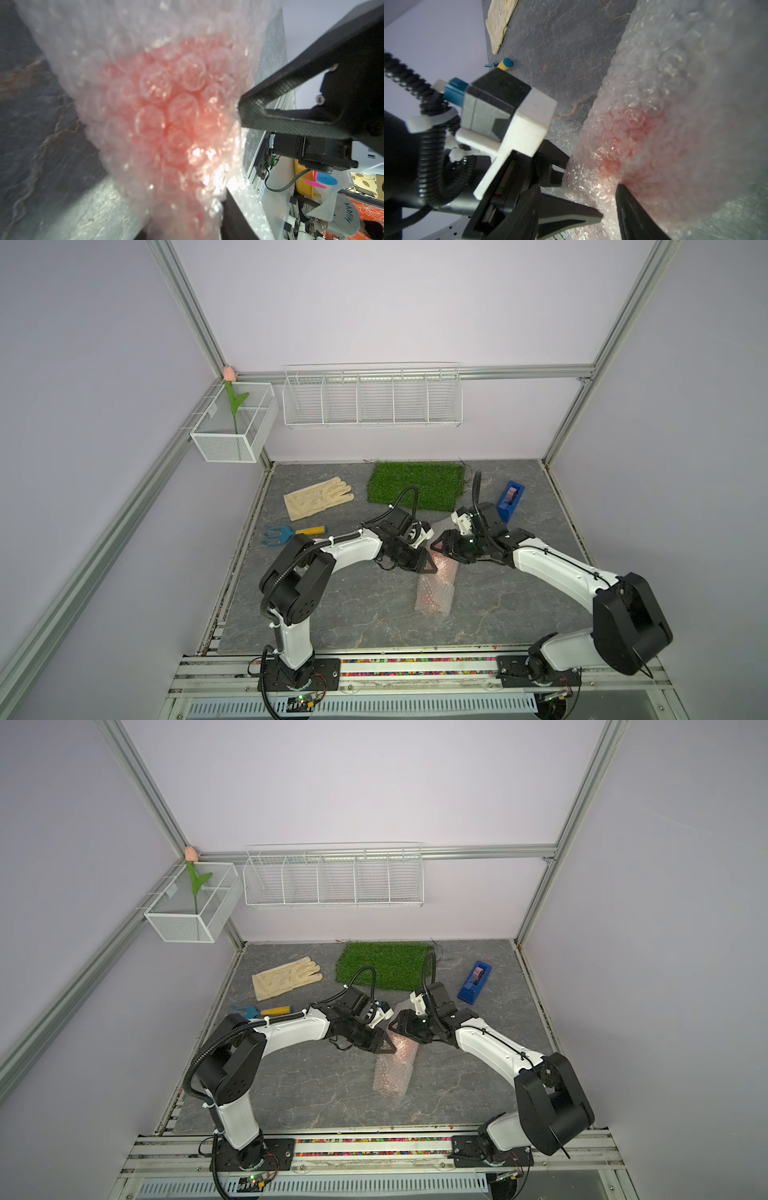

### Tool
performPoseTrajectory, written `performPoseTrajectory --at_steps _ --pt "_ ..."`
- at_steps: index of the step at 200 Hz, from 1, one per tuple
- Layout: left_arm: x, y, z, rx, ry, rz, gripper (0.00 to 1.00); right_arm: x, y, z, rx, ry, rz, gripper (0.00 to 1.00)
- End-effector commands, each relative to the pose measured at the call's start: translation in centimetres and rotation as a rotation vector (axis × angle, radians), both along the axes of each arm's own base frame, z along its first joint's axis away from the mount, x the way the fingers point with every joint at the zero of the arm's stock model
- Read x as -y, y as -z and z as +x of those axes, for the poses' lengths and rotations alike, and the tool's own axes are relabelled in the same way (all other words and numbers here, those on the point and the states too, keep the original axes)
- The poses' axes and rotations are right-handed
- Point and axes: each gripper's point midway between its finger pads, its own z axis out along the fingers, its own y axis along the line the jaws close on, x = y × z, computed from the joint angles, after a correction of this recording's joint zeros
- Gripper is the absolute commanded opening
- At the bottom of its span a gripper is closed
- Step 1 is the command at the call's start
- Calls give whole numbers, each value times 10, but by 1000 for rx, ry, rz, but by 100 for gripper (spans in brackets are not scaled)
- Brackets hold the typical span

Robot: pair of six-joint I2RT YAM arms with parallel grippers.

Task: Wrap wine glasses in bubble wrap
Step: Wrap the wine glass in bubble wrap.

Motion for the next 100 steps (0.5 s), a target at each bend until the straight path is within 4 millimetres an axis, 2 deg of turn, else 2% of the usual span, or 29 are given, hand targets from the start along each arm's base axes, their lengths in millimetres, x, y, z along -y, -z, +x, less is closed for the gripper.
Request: performPoseTrajectory --at_steps 1,45,100 --pt "0 3 6 1 6 -10 36 -7 -16 7 48 -21 45 60" --pt "1 1 5 -3 12 -24 37 -13 -14 13 51 -30 66 60" --pt "0 0 6 -6 -7 -13 48 -10 14 18 8 -13 10 60"
